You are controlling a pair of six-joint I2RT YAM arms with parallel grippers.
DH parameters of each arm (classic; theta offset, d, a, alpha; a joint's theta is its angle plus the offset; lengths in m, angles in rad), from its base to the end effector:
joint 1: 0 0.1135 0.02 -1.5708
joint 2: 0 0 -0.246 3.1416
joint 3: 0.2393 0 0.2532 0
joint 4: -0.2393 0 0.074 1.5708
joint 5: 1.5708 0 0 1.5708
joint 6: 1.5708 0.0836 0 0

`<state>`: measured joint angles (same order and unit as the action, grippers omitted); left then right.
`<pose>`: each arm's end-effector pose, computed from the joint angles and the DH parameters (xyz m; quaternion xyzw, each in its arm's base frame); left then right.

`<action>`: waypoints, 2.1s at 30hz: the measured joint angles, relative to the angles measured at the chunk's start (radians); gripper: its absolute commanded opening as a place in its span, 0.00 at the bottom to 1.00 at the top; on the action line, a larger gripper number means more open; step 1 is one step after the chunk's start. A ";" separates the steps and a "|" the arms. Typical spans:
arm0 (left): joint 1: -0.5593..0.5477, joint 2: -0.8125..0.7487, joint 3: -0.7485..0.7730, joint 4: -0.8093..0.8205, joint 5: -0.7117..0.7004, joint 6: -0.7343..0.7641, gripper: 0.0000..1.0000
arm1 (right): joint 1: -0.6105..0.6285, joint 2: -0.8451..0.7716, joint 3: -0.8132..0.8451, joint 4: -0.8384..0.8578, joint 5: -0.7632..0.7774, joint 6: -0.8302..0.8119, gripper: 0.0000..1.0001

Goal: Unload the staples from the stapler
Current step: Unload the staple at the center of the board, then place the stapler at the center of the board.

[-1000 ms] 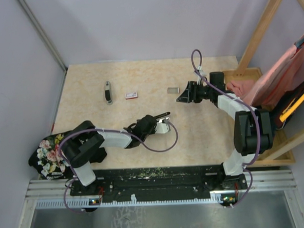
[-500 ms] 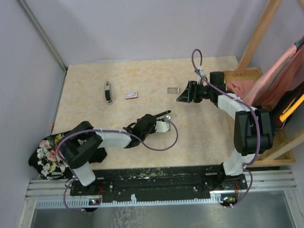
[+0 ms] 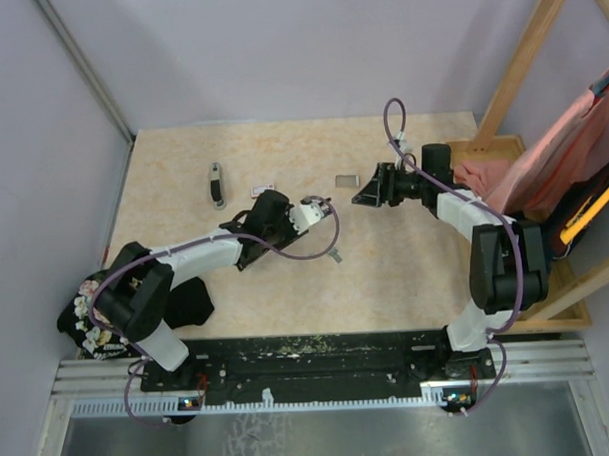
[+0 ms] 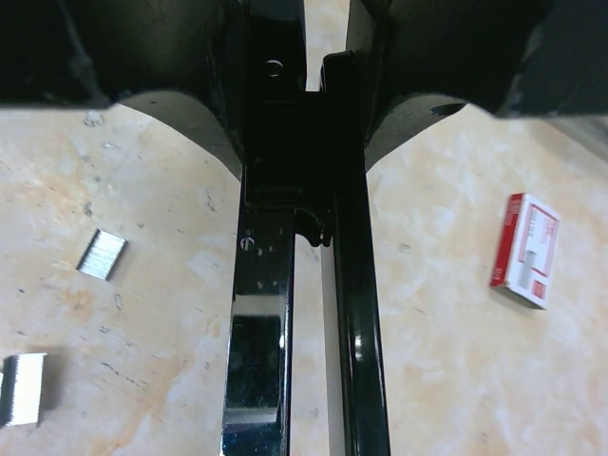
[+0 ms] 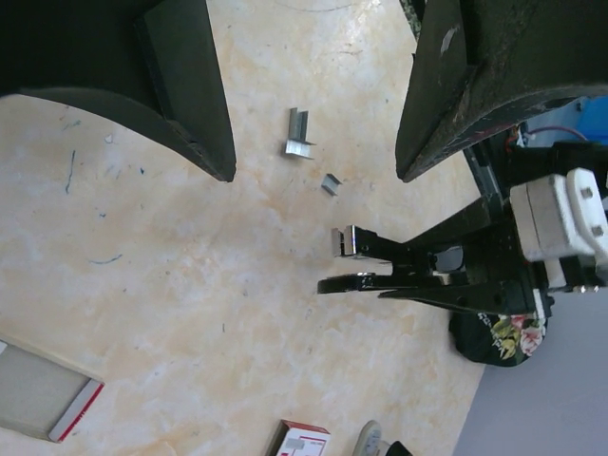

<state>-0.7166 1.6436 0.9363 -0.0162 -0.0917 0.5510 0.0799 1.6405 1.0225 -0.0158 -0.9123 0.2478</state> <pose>0.2929 -0.2450 0.1405 0.5241 0.7449 0.0077 0.4127 0.3668 0.0957 0.1912 -0.1310 0.8149 0.4539 0.3358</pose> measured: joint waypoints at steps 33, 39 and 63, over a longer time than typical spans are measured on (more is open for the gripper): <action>0.304 0.030 0.231 -0.486 0.846 -0.132 0.00 | 0.221 -0.248 -0.081 -0.030 0.043 -0.526 0.68; 0.319 0.072 0.281 -0.598 0.949 -0.101 0.00 | 0.317 -0.315 -0.086 -0.063 0.121 -0.734 0.71; 0.324 0.241 0.391 -0.886 1.151 0.031 0.00 | 0.648 -0.373 -0.165 -0.163 0.420 -1.345 0.84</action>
<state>-0.3923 1.8851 1.3273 -0.9024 1.0592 0.5823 0.7277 1.2671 0.8577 -0.1791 -0.4919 -1.0973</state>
